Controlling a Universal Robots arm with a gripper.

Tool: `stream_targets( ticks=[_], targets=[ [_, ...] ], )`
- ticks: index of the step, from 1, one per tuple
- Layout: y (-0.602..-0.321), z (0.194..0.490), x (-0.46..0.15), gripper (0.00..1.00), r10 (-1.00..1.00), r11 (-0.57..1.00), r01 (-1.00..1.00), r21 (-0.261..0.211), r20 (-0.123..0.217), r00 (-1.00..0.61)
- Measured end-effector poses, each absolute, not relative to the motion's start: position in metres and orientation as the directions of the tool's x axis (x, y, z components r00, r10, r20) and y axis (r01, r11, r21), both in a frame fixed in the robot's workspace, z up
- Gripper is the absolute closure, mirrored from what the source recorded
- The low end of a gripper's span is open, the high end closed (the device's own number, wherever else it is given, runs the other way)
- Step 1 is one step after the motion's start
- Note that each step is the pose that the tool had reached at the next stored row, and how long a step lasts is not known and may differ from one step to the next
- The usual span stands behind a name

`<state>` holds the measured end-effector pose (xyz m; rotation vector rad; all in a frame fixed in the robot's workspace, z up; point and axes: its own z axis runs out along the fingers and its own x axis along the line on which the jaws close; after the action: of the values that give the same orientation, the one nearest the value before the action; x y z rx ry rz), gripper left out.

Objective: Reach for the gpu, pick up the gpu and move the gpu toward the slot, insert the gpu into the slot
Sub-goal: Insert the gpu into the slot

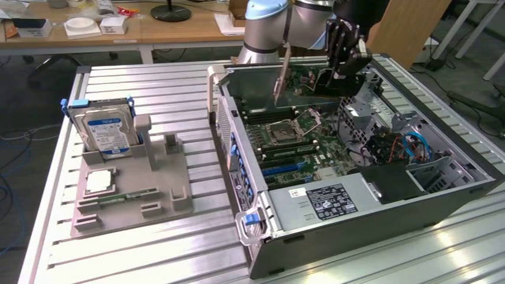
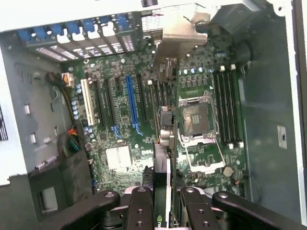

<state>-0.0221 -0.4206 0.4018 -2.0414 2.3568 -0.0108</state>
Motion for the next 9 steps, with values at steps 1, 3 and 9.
stream_targets(
  ticks=[1, 3, 9],
  targets=[
    [-0.4205, 0.4018, -0.0221, 0.73, -0.992, 0.125, -0.992, -0.021, -0.013, -0.125],
    [-0.4206, 0.4017, -0.0220, 0.73, -0.995, 0.098, -0.995, -0.022, -0.013, -0.097],
    [-0.4206, 0.3987, -0.0220, 0.73, -0.996, 0.085, -0.995, -0.044, -0.015, -0.085]
  ],
)
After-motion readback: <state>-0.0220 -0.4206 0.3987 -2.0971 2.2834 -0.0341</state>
